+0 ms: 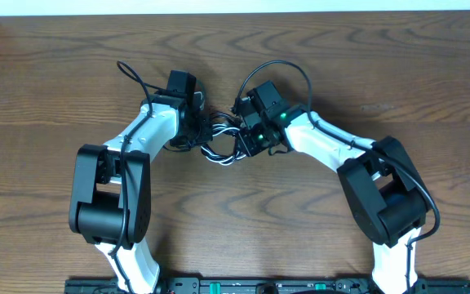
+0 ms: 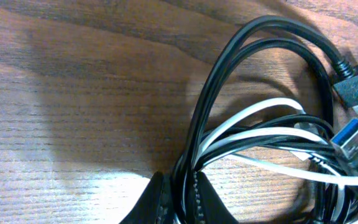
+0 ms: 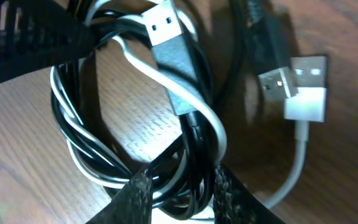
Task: Untangle cables
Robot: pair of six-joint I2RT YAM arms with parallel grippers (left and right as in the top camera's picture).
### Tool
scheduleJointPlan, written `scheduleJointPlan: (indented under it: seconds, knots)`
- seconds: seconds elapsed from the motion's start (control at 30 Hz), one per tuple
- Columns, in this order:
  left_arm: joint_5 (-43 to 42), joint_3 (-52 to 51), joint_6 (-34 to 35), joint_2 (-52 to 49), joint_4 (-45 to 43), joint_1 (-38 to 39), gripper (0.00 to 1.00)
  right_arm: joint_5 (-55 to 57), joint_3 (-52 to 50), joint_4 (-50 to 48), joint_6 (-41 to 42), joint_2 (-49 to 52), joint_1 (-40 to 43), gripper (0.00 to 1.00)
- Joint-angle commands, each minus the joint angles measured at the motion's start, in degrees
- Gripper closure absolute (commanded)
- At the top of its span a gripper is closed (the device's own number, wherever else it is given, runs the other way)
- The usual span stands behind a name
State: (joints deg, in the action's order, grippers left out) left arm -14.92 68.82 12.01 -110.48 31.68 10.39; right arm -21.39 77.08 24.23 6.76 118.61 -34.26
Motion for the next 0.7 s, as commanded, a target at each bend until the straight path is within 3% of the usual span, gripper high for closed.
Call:
scheduleJointPlan:
  seconds: [0.0, 0.07, 0.27, 0.5, 0.67]
  knots:
    - [0.3, 0.4, 0.3, 0.0, -0.1, -0.5, 0.91, -0.8, -1.1, -0.2, 0.1, 0.6, -1.2, 0.78]
    - [-0.6, 0.4, 0.1, 0.0, -0.2, -0.5, 0.91, -1.0, -1.1, -0.2, 0.1, 0.6, -1.7, 0.99]
    - [-1.0, 0.4, 0.1, 0.0, -0.4, -0.5, 0.91, -9.7, -1.1, 0.9, 0.1, 0.6, -2.5, 0.99]
    - [-0.9, 0.4, 0.3, 0.0, -0.5, -0.6, 0.91, -11.0, -1.1, 5.2, -0.9, 0.6, -2.7, 0.99]
    - [-0.9, 0.4, 4.1, 0.0, -0.8, -3.1, 0.92, -14.8, -1.1, 7.7, -0.9, 0.6, -2.9, 0.99]
